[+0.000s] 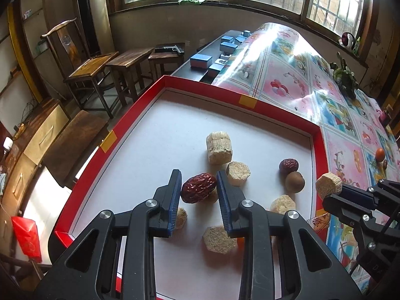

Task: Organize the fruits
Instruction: 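Open both tools, releasing the date and cake in the tray, then move both tools back over the table toward the orange and date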

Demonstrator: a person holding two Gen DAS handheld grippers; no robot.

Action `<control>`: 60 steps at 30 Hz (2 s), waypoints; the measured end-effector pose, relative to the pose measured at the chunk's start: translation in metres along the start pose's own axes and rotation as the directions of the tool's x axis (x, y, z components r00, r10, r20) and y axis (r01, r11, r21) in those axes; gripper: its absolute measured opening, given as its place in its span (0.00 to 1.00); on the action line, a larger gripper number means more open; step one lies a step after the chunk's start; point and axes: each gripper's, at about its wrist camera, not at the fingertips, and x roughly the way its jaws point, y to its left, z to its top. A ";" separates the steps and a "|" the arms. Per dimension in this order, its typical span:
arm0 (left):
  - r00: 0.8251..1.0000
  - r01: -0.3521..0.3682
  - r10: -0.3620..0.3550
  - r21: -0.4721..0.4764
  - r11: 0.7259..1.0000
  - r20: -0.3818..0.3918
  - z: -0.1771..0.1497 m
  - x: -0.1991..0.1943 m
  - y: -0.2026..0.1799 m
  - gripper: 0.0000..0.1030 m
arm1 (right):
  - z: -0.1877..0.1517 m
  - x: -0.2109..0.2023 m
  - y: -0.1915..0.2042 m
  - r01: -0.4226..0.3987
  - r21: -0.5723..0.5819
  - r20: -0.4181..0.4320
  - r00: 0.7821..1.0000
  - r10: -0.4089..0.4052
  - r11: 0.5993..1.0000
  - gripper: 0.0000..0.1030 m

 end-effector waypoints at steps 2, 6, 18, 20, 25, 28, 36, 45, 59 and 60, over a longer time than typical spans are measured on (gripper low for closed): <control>1.000 -0.012 0.012 0.003 1.000 0.007 0.000 0.001 0.000 0.27 | 0.003 0.007 0.003 -0.001 -0.011 -0.011 1.000 0.001 1.000 0.14; 1.000 -0.020 0.020 0.007 1.000 0.013 0.000 0.003 -0.002 0.27 | 0.007 0.019 0.008 -0.005 -0.021 -0.027 1.000 0.004 1.000 0.14; 0.998 -0.050 0.051 -0.004 0.999 0.021 0.001 0.006 -0.001 0.27 | 0.015 0.038 0.016 -0.016 -0.037 -0.055 0.998 0.014 0.999 0.14; 0.998 -0.061 0.061 -0.005 0.998 0.022 0.001 0.007 0.000 0.27 | 0.015 0.040 0.018 -0.013 -0.042 -0.055 0.998 0.011 0.999 0.14; 0.997 -0.072 0.073 -0.013 0.997 0.018 0.001 0.008 -0.002 0.27 | 0.015 0.047 0.021 -0.026 -0.043 -0.062 0.998 0.023 0.999 0.14; 0.997 -0.080 0.080 -0.012 0.997 0.009 0.000 0.010 -0.003 0.41 | 0.015 0.047 0.022 -0.030 -0.045 -0.065 0.998 0.027 0.999 0.14; 0.996 -0.081 0.082 -0.030 0.996 0.024 0.000 0.003 -0.007 0.64 | 0.010 0.028 0.010 -0.039 -0.002 -0.039 0.998 0.039 0.999 0.17; 0.997 -0.067 0.066 0.010 0.998 0.048 0.002 -0.012 -0.033 0.64 | -0.003 -0.001 -0.013 -0.014 0.060 0.007 1.000 0.014 0.998 0.20; 0.996 0.078 -0.082 0.124 0.989 0.029 0.005 -0.021 -0.121 0.64 | -0.048 -0.043 -0.078 0.085 0.203 0.019 0.996 -0.091 0.975 0.31; 0.995 0.091 -0.095 0.135 0.987 0.022 0.005 -0.020 -0.129 0.64 | -0.052 -0.046 -0.084 0.092 0.216 0.017 0.995 -0.098 0.972 0.31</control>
